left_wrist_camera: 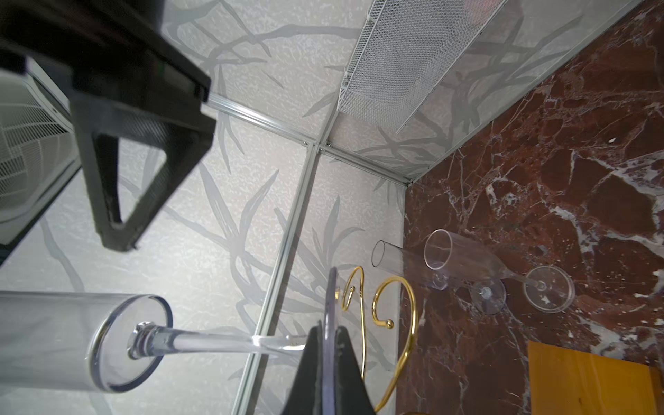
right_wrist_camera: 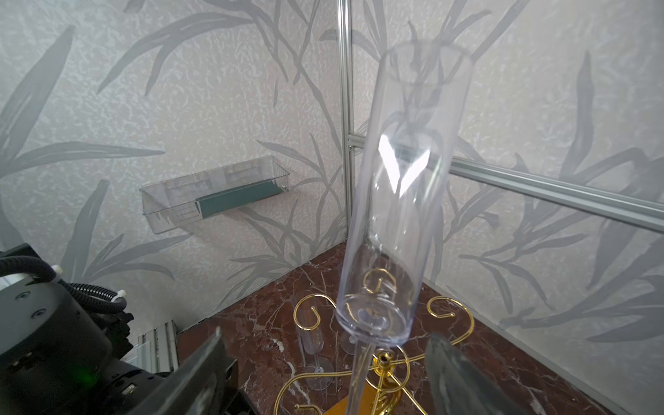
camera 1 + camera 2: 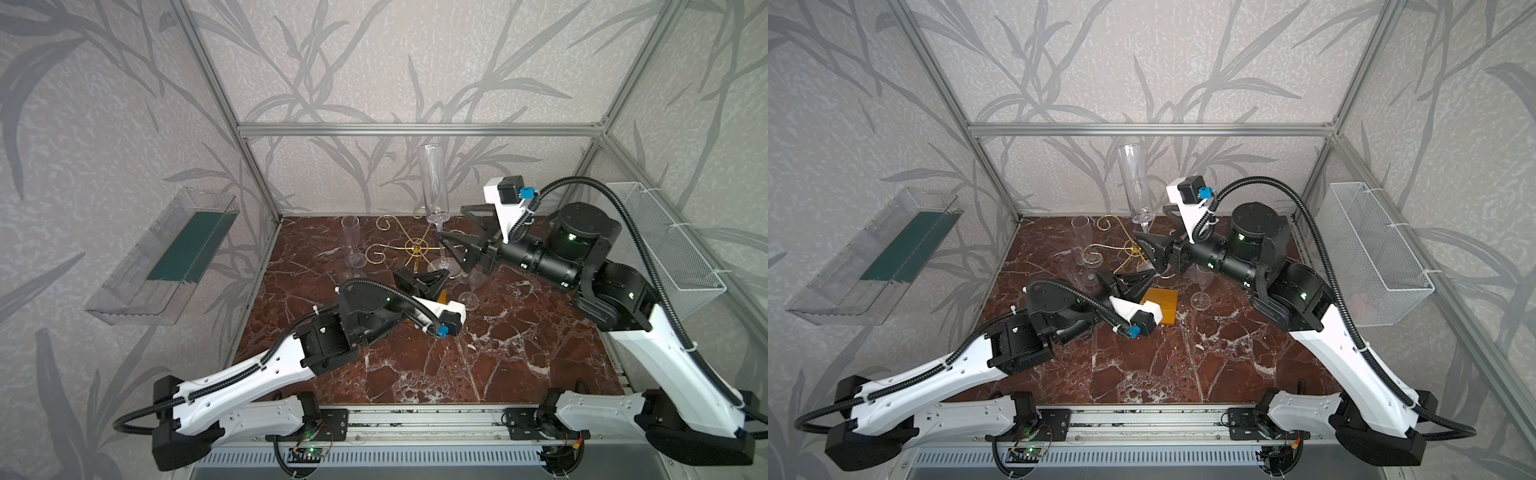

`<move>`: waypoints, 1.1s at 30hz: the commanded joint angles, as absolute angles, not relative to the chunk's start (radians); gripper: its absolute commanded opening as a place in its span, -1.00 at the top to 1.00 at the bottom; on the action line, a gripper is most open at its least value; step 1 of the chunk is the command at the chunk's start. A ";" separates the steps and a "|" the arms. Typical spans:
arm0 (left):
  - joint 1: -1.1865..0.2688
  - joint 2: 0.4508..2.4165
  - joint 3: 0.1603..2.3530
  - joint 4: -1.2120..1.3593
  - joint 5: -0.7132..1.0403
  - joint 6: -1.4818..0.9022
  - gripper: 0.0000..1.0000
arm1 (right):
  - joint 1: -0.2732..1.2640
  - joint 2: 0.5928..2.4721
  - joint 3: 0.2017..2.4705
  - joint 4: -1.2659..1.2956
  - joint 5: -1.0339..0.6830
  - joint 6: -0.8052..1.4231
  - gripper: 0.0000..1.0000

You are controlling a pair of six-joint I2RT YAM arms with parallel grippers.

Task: Take the wine glass off the wine glass rack
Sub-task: 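Swing the flute upright toward the right gripper and grasp its stem with the right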

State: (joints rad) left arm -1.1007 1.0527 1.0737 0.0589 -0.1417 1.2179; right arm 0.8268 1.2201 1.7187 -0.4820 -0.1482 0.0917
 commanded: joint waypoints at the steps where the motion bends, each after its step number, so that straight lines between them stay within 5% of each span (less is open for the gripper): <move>1: -1.115 1.038 1.064 0.238 -0.216 1.378 1.00 | 0.821 1.221 1.714 -0.501 -0.199 0.108 -0.68; 9: -1.140 1.042 1.051 0.255 -0.243 1.426 1.00 | 0.808 1.235 1.681 -0.494 -0.193 0.093 -0.38; 20: -1.178 1.057 1.052 0.248 -0.271 1.456 1.00 | 0.808 1.267 1.667 -0.482 -0.207 0.079 0.37; 26: -1.193 1.052 1.062 0.234 -0.279 1.454 1.00 | 0.807 1.276 1.669 -0.489 -0.227 0.064 1.00; 31: -1.201 1.039 1.033 0.283 -0.268 1.446 0.97 | 0.807 1.270 1.662 -0.483 -0.234 0.062 1.00; 33: -1.204 1.023 1.009 0.345 -0.269 1.423 0.74 | 0.807 1.263 1.657 -0.476 -0.232 0.055 1.00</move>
State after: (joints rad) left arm -1.1915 1.0538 1.0283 0.2310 -0.2840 1.4181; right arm 0.8104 1.2747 1.6699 -0.4984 -0.2184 0.0624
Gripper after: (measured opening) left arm 0.108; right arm 0.094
